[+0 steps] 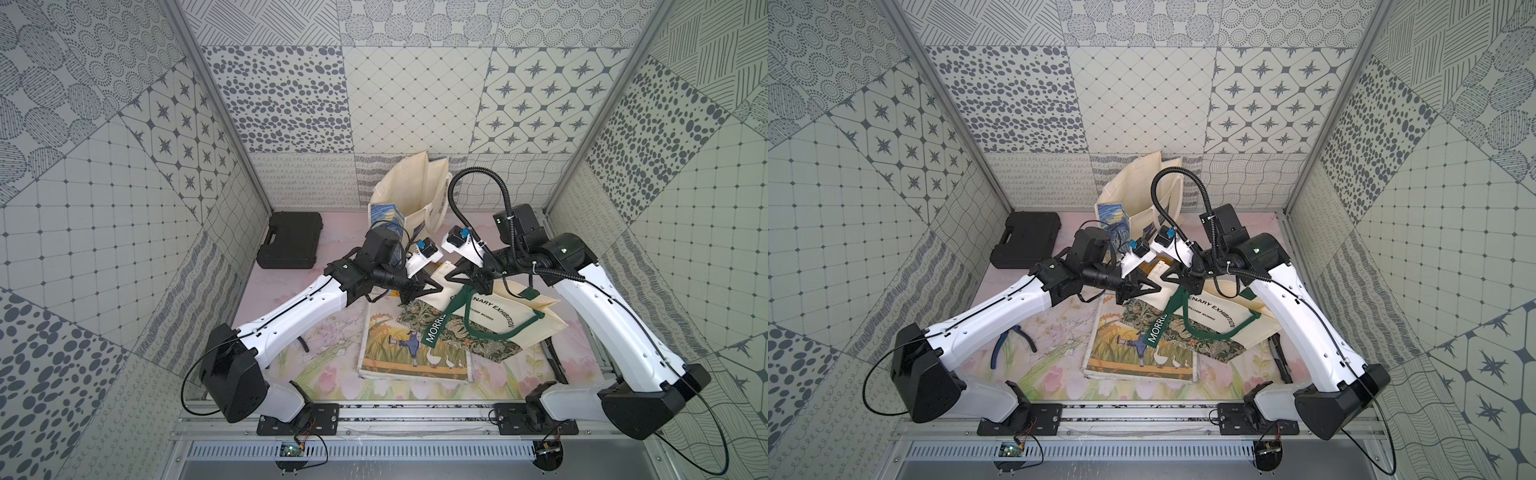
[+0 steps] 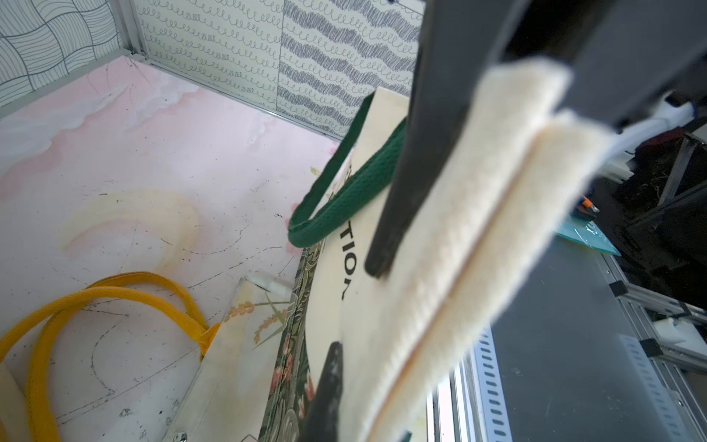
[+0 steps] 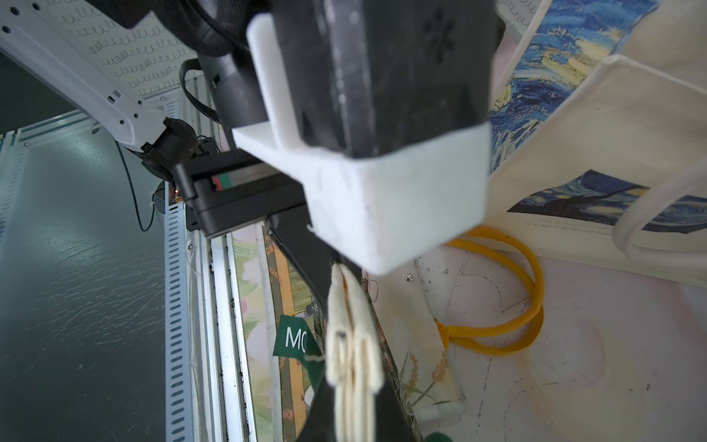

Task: Put away the canvas bag
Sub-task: Press the canvas bag.

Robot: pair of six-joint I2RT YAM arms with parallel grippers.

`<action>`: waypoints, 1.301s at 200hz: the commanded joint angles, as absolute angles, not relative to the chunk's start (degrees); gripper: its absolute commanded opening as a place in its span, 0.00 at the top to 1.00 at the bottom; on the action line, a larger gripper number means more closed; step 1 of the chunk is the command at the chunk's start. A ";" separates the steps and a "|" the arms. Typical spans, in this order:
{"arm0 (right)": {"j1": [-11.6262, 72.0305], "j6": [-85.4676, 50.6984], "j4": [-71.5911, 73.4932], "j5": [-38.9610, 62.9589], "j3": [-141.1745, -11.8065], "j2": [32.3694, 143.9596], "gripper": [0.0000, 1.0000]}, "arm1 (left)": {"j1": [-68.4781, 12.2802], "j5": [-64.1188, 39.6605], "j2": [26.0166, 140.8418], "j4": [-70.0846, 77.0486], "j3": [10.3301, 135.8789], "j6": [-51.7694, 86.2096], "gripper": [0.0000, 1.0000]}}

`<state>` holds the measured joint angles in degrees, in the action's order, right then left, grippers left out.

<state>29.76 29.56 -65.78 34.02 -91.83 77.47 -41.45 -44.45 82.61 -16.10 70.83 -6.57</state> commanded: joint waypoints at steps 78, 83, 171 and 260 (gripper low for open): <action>29.88 33.92 -68.82 38.40 -89.80 83.97 0.65 | -20.35 -71.36 79.39 40.18 48.62 17.70 1.00; 29.88 33.85 -68.13 37.82 -89.54 84.30 0.64 | -20.15 -72.12 79.60 41.83 48.13 18.11 1.00; 29.62 35.11 -63.56 20.09 -91.90 89.36 0.57 | -18.46 -78.80 83.41 66.73 44.65 35.10 1.00; 25.75 38.13 -66.45 13.58 -89.32 85.98 0.59 | -17.35 -75.58 87.69 81.13 43.84 48.44 1.00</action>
